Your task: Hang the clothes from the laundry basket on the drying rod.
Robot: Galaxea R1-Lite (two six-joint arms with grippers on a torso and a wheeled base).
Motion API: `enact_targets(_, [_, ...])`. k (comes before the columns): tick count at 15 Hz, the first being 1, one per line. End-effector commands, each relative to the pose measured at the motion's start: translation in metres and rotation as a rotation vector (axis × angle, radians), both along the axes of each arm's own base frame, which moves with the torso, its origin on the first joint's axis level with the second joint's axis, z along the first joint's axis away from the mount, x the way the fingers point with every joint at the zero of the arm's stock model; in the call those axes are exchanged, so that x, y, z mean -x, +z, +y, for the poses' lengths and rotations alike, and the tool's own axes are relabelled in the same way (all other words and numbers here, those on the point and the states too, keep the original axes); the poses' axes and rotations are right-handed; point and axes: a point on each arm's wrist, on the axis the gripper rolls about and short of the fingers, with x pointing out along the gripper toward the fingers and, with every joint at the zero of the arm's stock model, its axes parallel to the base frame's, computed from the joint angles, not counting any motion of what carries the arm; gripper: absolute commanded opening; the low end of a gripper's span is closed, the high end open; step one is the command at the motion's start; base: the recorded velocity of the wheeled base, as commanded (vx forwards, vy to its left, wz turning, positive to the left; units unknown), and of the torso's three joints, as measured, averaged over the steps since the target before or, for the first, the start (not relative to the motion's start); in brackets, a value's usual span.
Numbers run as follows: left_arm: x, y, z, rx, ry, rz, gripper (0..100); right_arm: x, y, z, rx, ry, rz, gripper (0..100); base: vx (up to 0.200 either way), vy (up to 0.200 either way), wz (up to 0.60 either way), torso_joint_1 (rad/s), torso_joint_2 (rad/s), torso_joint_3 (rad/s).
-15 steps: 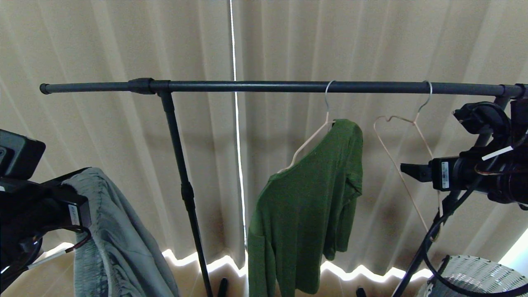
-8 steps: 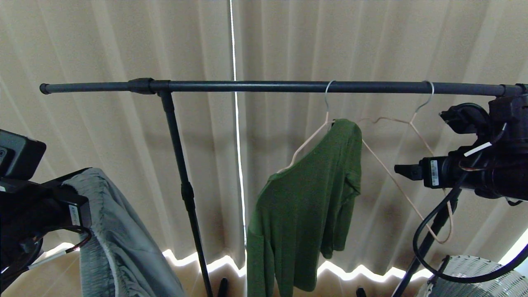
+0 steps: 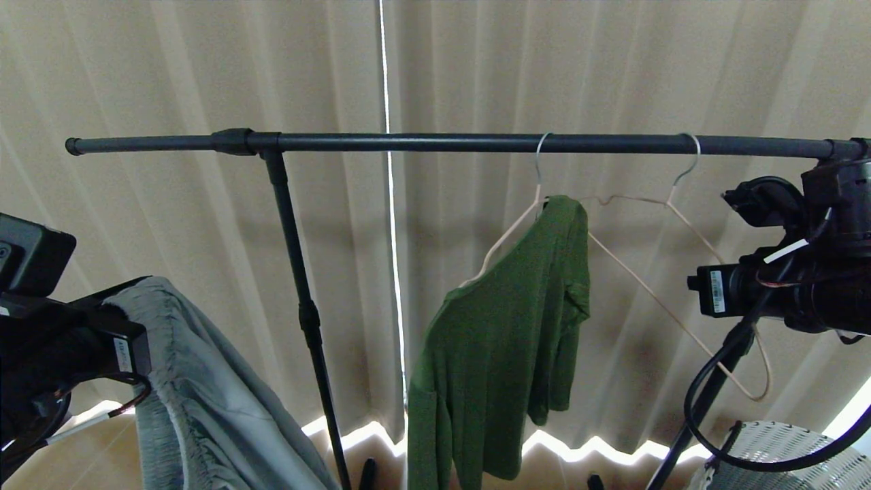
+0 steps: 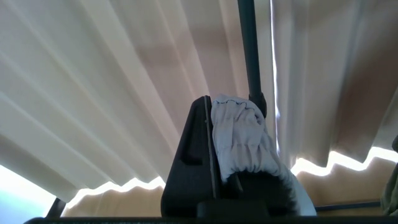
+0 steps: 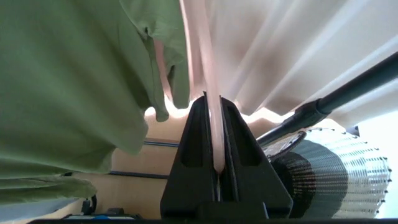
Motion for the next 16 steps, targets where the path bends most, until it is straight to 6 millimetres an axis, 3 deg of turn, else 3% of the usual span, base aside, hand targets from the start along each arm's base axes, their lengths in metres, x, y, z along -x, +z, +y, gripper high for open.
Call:
enact_targets(1, [0.000, 0.000, 0.000, 0.001, 0.001, 0.001, 0, 0.003, 0.003, -0.001, -0.004, 0.000, -0.013, 0, 0.000, 0.000, 0.00, 0.000, 0.00, 0.000])
enact_targets(7, [0.000, 0.000, 0.000, 0.000, 0.002, 0.001, 0, 0.031, 0.026, -0.007, -0.032, 0.000, -0.124, 0, 0.000, 0.000, 0.00, 0.000, 0.00, 0.000])
enact_targets(12, [0.002, 0.000, 0.000, -0.003, -0.001, -0.002, 0, 0.066, 0.027, -0.014, -0.037, 0.005, -0.160, 0, 0.000, 0.000, 0.00, 0.000, 0.00, 0.000])
enact_targets(16, [0.001, -0.002, 0.000, -0.001, 0.001, 0.004, 0, 0.073, 0.024, -0.016, -0.035, 0.003, -0.160, 0, -0.200, 0.000, 0.00, 0.004, 0.00, 0.004])
